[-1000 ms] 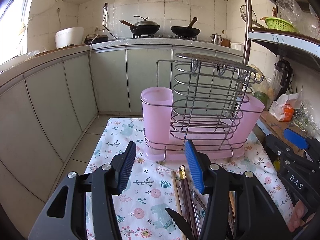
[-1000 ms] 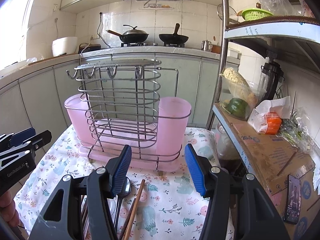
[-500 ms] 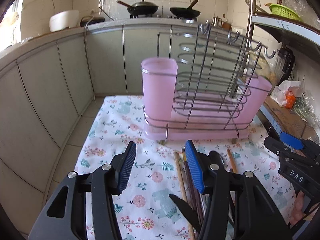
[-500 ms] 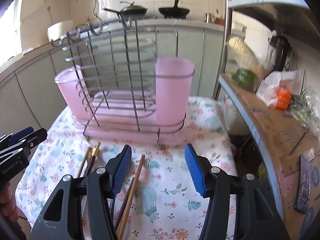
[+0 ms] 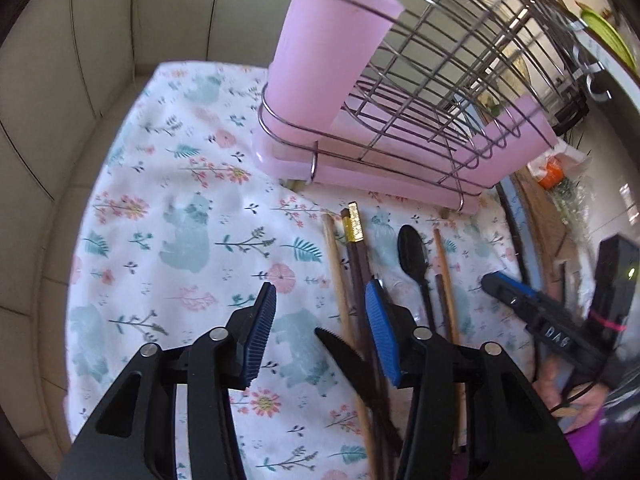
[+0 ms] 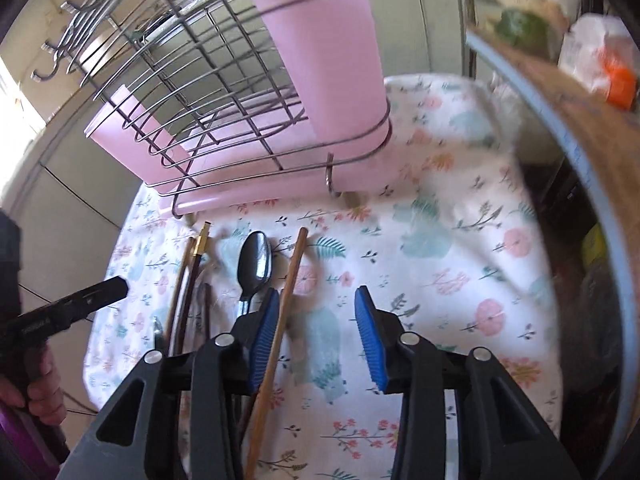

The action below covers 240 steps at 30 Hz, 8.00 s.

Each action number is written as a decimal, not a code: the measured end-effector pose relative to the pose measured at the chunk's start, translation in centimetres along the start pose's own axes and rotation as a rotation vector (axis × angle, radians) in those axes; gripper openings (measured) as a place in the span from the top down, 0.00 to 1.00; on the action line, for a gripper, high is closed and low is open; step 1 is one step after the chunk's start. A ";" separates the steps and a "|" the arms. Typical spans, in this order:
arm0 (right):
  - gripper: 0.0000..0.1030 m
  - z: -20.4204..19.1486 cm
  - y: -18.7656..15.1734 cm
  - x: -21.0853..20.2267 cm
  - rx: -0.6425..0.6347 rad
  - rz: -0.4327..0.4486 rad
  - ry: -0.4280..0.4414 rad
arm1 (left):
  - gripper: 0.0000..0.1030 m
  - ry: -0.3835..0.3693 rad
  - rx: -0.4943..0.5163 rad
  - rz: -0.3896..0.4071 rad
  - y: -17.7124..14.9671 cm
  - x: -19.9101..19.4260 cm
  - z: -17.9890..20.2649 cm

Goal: Organize utensils
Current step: 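Move both tools down toward the utensils lying in front of the holder, then grasp a wooden chopstick with the left tool while the right tool grasps another, then lift both wooden chopsticks and lower them into the pink cup with both tools, then open both tools, releasing the chopsticks, and move back down to the table, then grasp the dark gold-tipped chopsticks with the left tool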

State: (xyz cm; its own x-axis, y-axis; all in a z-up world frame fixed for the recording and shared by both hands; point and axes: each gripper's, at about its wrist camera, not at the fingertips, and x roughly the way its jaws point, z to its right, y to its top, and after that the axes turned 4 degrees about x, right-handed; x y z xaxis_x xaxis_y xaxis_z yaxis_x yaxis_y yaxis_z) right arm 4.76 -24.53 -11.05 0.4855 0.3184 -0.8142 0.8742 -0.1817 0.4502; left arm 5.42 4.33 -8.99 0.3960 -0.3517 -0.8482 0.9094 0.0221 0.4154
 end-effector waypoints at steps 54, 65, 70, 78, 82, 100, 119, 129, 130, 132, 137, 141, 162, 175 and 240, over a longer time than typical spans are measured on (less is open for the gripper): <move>0.93 -2.0 2.4 2.1 0.022 0.020 0.035 | 0.94 -0.019 0.023 0.254 3.1 -2.4 1.8; 0.94 -2.0 2.3 -3.2 -0.018 0.203 0.071 | 0.94 -0.019 0.033 0.353 2.9 -5.3 3.0; 0.94 -2.5 2.7 -5.6 -0.030 0.292 0.089 | 0.94 -0.035 0.033 0.402 2.7 -6.9 3.0; 0.94 -2.7 4.0 -11.4 -0.053 0.491 0.118 | 0.94 -0.052 0.042 0.485 2.5 -9.9 3.3; 0.94 -2.1 5.2 -14.2 -0.037 0.582 0.128 | 0.94 -0.051 0.061 0.530 2.4 -11.7 3.7; 0.94 -3.6 12.2 -21.3 -0.057 1.033 0.164 | 0.94 -0.070 0.091 0.790 7.1 -19.4 4.7; 0.94 -3.8 18.8 -14.1 -0.095 1.069 0.066 | 0.94 0.147 0.130 1.083 14.5 -16.4 5.4; 0.94 -2.9 17.6 -11.2 -0.084 0.906 0.049 | 0.94 0.147 0.138 0.911 12.6 -10.8 3.9; 0.94 -2.7 17.3 -10.9 -0.084 0.883 0.047 | 0.94 0.142 0.136 0.897 12.4 -10.5 3.7; 0.94 -2.6 17.0 -10.4 -0.089 0.848 0.035 | 0.94 0.129 0.128 0.860 12.0 -9.8 3.5; 0.94 -2.1 16.1 -9.5 -0.088 0.765 0.005 | 0.94 0.118 0.123 0.795 11.3 -8.5 3.2; 0.94 -1.8 15.5 -8.7 -0.087 0.714 -0.020 | 0.94 0.127 0.123 0.790 11.0 -8.7 3.5; 0.66 -1.5 10.2 -10.6 -0.064 0.639 -0.017 | 0.66 0.098 0.088 0.685 7.4 -11.1 3.8; 0.66 -0.5 4.6 -8.1 -0.041 0.454 0.000 | 0.66 0.019 0.089 0.441 2.3 -6.2 4.1; 0.66 1.9 2.7 -1.2 0.027 0.204 0.089 | 0.97 -0.077 -0.045 0.022 2.2 5.4 0.0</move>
State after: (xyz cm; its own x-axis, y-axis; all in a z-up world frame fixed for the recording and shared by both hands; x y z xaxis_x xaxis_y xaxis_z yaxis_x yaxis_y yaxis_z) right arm 6.59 -27.15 -9.57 0.6520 0.3528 -0.6712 0.7579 -0.2753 0.5915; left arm 9.57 2.53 -12.66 0.4062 -0.4214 -0.8108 0.9062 0.0715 0.4168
